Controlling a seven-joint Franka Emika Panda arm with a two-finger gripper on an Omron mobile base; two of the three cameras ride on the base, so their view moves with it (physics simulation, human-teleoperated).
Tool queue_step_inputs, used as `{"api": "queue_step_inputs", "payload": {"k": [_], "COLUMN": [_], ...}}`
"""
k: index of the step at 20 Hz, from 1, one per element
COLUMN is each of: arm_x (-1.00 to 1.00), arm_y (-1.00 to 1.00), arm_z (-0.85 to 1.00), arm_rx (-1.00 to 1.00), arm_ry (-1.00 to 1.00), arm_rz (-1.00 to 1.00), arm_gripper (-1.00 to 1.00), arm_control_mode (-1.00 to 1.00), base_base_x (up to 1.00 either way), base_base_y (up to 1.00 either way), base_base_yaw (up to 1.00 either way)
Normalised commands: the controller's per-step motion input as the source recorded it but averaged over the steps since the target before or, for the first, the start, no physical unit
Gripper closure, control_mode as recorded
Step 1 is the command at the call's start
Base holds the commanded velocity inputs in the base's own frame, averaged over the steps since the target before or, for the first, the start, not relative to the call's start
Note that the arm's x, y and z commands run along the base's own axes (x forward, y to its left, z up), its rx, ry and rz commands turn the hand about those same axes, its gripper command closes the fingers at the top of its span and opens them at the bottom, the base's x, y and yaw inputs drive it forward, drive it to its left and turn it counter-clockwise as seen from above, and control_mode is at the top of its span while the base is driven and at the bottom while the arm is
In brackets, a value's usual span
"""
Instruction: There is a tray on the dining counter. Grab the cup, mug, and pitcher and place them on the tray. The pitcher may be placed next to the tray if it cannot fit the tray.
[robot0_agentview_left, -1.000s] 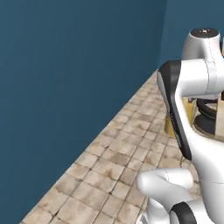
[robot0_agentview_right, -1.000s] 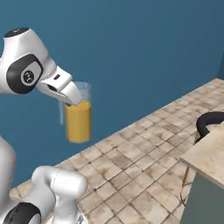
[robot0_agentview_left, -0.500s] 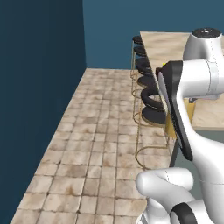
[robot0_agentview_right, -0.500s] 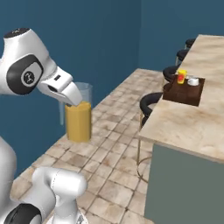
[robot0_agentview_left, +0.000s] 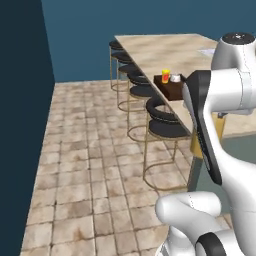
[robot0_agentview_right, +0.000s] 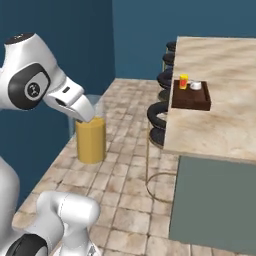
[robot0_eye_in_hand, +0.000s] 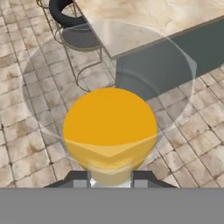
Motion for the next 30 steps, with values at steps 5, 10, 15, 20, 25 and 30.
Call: {"api": "queue_step_inputs", "payload": {"k": [5,10,15,20,25,30], "arm_x": [0.0,0.0,0.0,0.0,0.0,0.0], "arm_y": [0.0,0.0,0.0,0.0,0.0,0.0], "arm_z": [0.0,0.0,0.0,0.0,0.0,0.0], "arm_rx": [0.0,0.0,0.0,0.0,0.0,0.0], "arm_ry": [0.0,0.0,0.0,0.0,0.0,0.0], "arm_rz": [0.0,0.0,0.0,0.0,0.0,0.0], "arm_gripper": [1.0,1.0,1.0,1.0,1.0,1.0], "arm_control_mode": [1.0,1.0,1.0,1.0,1.0,1.0], "base_base_x": [0.49,0.72,0.88,0.67,0.56,0.4], "base_base_y": [0.72,0.74,0.67,0.6,0.39,0.55], "base_base_yaw": [-0.47,-0.43,-0.29,-0.3,-0.38,-0.46]}}
